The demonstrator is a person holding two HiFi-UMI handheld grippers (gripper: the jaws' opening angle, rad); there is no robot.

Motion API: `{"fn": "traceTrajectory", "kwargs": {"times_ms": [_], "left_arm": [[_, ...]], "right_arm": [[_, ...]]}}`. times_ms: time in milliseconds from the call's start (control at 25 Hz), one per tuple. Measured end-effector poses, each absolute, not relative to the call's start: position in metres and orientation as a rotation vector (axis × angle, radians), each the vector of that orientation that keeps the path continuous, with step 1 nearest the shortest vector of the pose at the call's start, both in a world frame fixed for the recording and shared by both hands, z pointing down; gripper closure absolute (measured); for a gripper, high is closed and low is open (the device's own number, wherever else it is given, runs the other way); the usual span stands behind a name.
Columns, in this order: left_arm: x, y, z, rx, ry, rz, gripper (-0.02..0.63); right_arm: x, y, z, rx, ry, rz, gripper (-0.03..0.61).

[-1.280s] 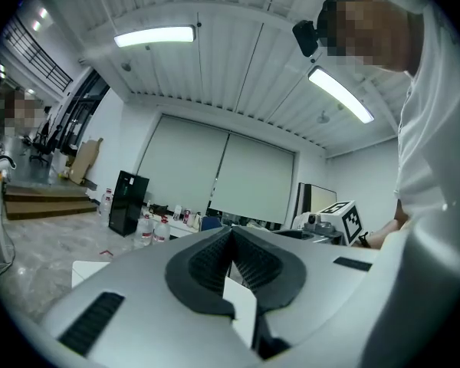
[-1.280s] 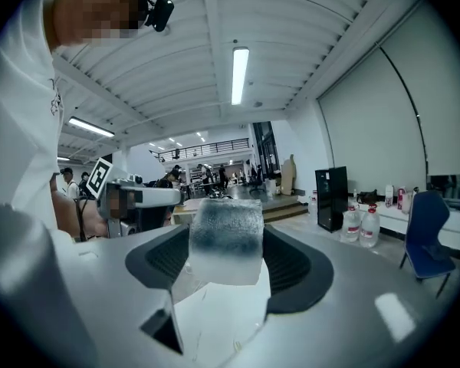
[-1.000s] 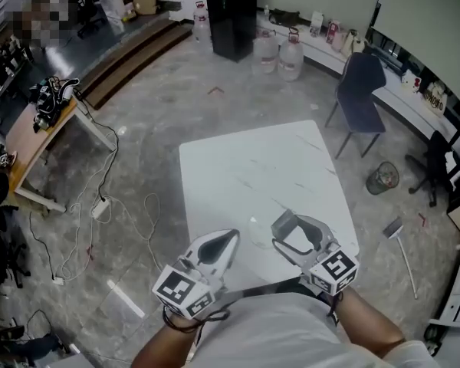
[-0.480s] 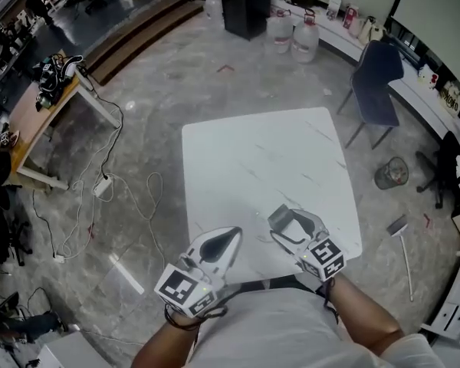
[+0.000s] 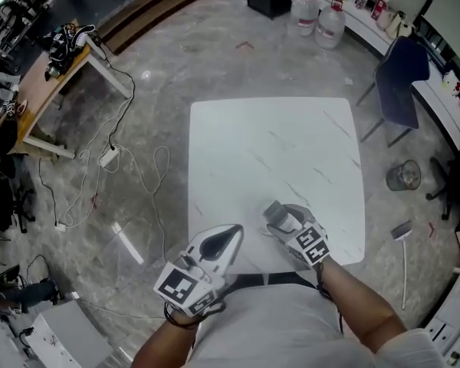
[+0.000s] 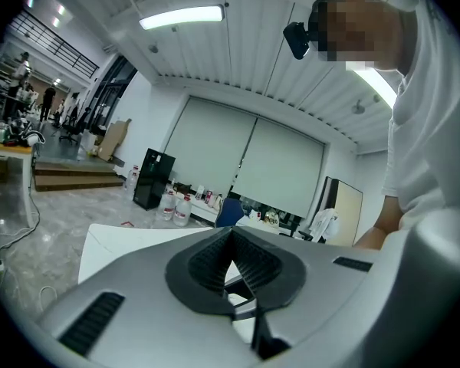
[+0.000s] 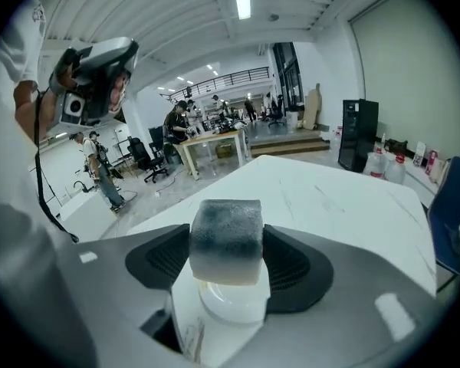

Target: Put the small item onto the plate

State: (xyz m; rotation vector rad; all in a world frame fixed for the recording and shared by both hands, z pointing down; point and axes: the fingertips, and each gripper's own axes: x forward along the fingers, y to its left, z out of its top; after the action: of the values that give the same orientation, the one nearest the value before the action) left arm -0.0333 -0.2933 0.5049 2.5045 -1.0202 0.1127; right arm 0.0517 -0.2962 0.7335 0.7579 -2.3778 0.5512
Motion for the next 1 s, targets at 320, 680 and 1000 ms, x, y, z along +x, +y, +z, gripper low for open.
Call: {"fn": "traceTrajectory", "kwargs": {"times_ms": [320,680,1000], "left_arm": [[-0.045,-0.307,0.528,2.413,-1.107,0.137,0.609],[-0.042,-0.307,0.548,2.364,-1.139,0.107,0.609],[-0.052,-0.309,0.557,2.317,-1.169,0.153,0.609]], "right_arm": [[0.048,-0.306,0.806,0.649,-2.253,0.610,0.288],[0.049,-0.312,0.846,0.587,-2.184,0.582,0.290],[0.052,-0.310,0.861,0.540,-2.117,0.564,0.290]]}}
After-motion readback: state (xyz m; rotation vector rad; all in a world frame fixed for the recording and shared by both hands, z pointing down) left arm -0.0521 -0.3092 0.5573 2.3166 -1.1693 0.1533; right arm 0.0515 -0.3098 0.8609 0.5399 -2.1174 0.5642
